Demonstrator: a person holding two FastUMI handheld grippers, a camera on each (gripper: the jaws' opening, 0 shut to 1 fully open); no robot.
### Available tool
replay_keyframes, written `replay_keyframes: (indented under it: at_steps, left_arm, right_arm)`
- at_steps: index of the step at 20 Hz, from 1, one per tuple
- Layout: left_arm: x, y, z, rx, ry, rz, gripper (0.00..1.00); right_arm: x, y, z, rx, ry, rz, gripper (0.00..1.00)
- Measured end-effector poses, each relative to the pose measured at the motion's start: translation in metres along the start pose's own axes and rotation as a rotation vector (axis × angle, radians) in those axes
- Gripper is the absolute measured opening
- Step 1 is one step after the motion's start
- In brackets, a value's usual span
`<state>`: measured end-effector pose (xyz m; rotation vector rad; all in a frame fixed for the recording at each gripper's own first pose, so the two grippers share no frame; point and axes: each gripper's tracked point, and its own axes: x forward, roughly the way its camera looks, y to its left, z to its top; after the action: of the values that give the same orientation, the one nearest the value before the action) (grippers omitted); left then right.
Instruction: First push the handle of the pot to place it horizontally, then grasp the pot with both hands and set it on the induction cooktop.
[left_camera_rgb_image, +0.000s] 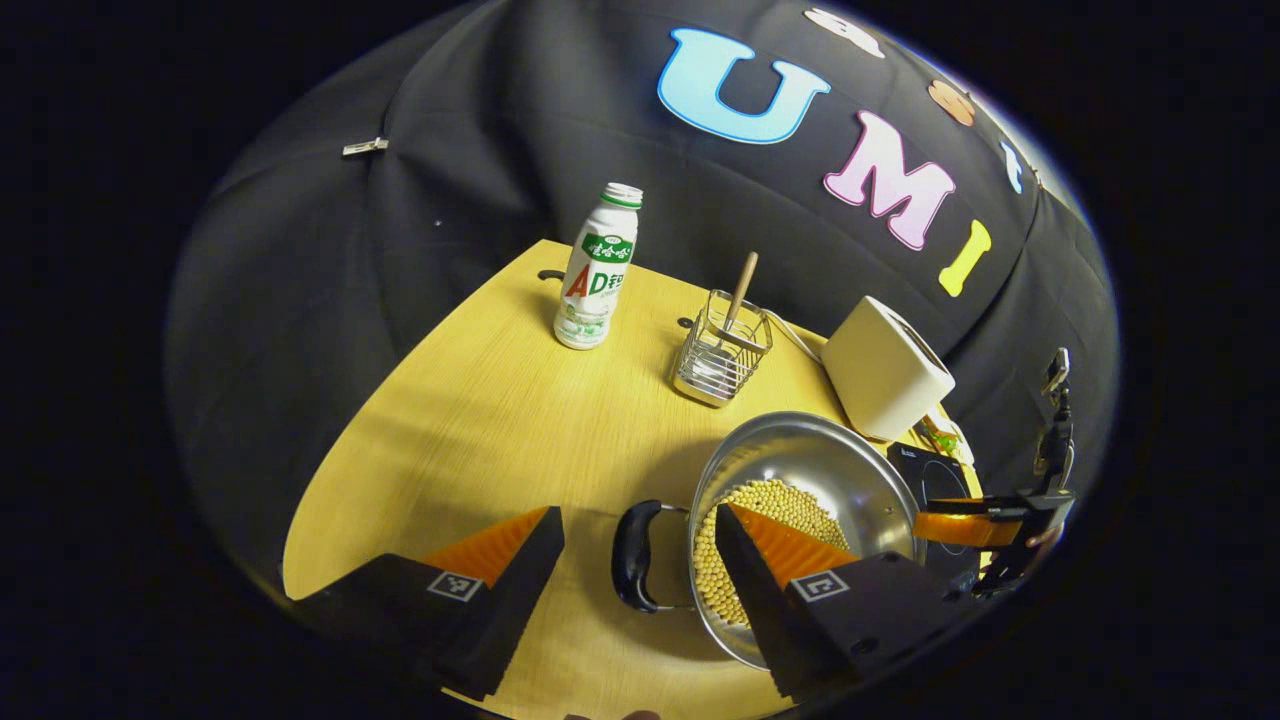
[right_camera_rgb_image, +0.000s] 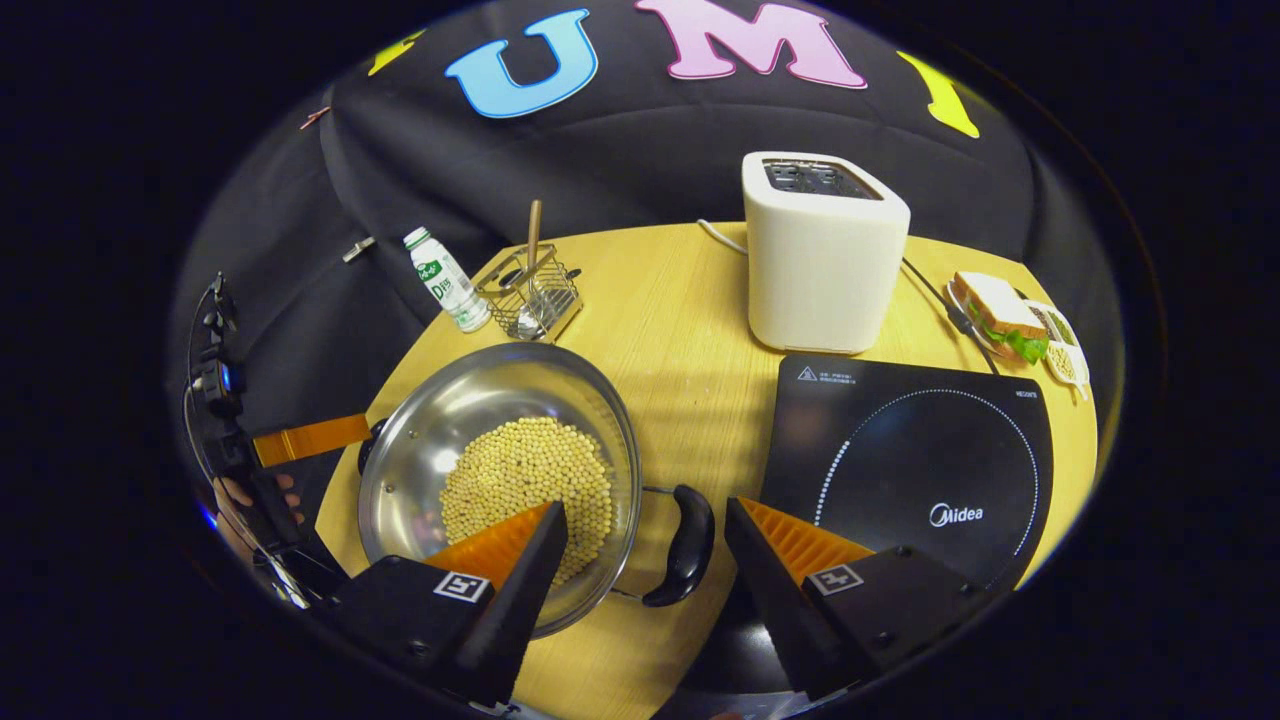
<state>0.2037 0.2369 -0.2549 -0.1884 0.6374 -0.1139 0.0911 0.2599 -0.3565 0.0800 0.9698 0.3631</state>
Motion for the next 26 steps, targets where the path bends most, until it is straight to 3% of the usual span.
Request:
replay_keyframes:
  at_steps: [8,9,10,11,13,14,18,26]
  left_arm:
    - [0.022,-0.015,-0.028,-0.032,0.088,-0.089,0.95]
    - [0.026,-0.015,-0.029,-0.033,0.100,-0.096,0.94]
    - [0.031,-0.015,-0.031,-0.032,0.117,-0.093,0.93]
    - [0.035,-0.013,-0.034,-0.027,0.134,-0.088,0.93]
    - [0.038,-0.010,-0.040,-0.032,0.165,-0.073,0.85]
    - [0.040,-0.006,-0.045,-0.027,0.184,-0.056,0.79]
    - [0.044,0.001,-0.056,-0.044,0.211,-0.041,0.63]
    - [0.030,-0.002,-0.063,-0.057,0.210,-0.012,0.57]
  right_arm:
    - [0.023,0.008,-0.013,0.050,0.040,0.013,0.97]
    - [0.026,0.006,-0.013,0.051,0.046,0.011,0.83]
    - [0.030,0.007,-0.013,0.055,0.054,0.013,0.88]
    - [0.033,0.007,-0.017,0.057,0.075,0.014,0.83]
    - [0.042,0.010,-0.027,0.071,0.125,0.028,0.78]
    - [0.047,0.012,-0.030,0.072,0.132,0.032,0.67]
    - [0.052,0.014,-0.034,0.102,0.163,0.042,0.67]
    - [0.044,0.016,-0.040,0.165,0.197,0.030,0.53]
